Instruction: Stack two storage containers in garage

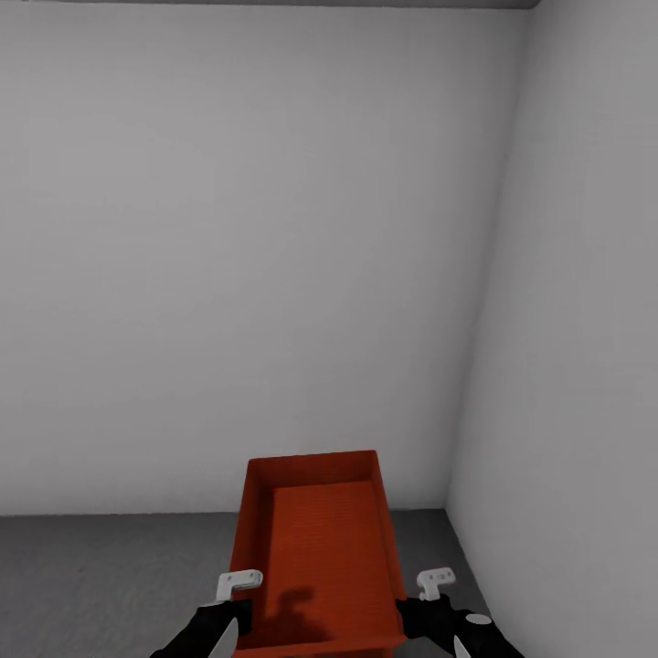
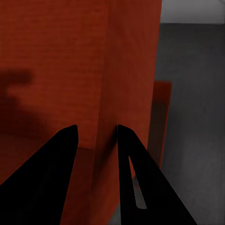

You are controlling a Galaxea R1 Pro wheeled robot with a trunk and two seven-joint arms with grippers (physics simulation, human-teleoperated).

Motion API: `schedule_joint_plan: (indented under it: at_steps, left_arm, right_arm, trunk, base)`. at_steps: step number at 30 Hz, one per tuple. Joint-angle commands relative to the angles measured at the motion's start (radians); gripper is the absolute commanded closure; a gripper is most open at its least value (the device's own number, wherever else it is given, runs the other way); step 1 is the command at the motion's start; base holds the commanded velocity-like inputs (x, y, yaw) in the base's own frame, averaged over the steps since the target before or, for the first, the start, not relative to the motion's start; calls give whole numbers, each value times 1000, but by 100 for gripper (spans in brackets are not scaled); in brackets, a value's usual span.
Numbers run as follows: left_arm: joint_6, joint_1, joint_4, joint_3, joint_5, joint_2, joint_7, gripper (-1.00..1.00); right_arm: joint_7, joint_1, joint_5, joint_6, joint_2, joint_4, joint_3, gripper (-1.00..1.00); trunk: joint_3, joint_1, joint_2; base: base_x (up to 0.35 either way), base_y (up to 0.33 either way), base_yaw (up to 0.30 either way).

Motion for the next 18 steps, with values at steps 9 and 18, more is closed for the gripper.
schedule_joint_plan:
  at_steps: [9,18]
  left_arm:
    - [-8,0,-4,-18,8,-33,5,100]
    - [-8,0,-4,-18,8,-33,5,100]
  right_arm:
    - [7,0,6,6,1,2,-6,100]
    - [7,0,4,6,1,2,-6,100]
  trunk:
    - [0,1,-1]
    - [0,1,-1]
  base:
    - [82,-67,51]
    - [26,-33,-17]
